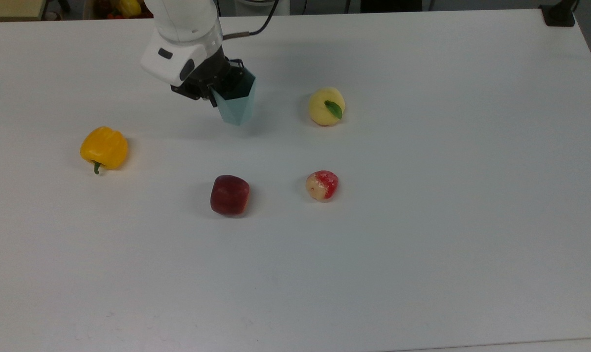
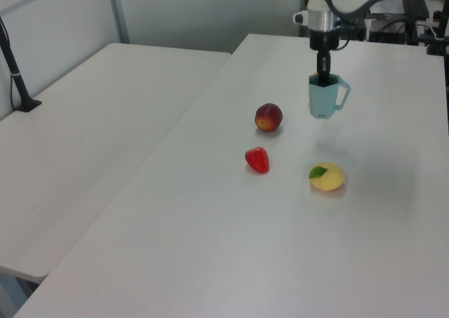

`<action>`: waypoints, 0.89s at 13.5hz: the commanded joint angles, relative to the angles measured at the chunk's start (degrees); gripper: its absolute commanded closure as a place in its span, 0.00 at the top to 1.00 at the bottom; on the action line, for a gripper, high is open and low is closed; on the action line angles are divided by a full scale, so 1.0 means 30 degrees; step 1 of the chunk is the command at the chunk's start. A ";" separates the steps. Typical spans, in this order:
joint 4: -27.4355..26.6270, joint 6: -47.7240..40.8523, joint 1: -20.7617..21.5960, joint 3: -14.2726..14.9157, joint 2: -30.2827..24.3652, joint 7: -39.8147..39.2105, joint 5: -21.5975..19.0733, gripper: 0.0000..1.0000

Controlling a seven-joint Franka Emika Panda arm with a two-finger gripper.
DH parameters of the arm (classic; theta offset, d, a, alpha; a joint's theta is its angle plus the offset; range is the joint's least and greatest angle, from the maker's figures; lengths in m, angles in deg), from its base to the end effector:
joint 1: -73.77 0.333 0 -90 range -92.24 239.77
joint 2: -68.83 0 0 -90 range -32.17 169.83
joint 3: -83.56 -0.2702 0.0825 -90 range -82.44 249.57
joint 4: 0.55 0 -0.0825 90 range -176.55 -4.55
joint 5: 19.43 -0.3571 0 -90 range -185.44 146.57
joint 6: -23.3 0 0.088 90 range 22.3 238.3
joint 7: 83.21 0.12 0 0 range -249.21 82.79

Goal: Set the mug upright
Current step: 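Lift the mug, rotate it upright and lower it onto the table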

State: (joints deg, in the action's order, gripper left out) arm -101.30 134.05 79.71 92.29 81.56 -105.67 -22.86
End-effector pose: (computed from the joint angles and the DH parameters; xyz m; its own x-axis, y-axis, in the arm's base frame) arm 0.5822 -0.0195 0.3891 0.9473 0.3186 -0.0334 0.3173 -0.9476 -0.0371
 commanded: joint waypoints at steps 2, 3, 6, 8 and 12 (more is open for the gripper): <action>-0.2392 0.3331 0.0038 -0.0125 -0.0233 -0.1596 -0.0292 0.00; -0.2393 0.3627 0.0039 -0.0125 0.0090 -0.1596 -0.0292 0.00; -0.2364 0.4449 0.0010 -0.0125 0.0824 -0.1451 -0.0321 0.00; -0.2248 0.4509 0.0010 -0.0125 0.1176 -0.1246 -0.0438 0.00; -0.1839 0.4539 0.0039 -0.0184 0.1704 -0.1128 -0.0703 0.71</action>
State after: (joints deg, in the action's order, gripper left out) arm -107.31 146.65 79.87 92.20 86.26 -108.86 -23.63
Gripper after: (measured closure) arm 0.881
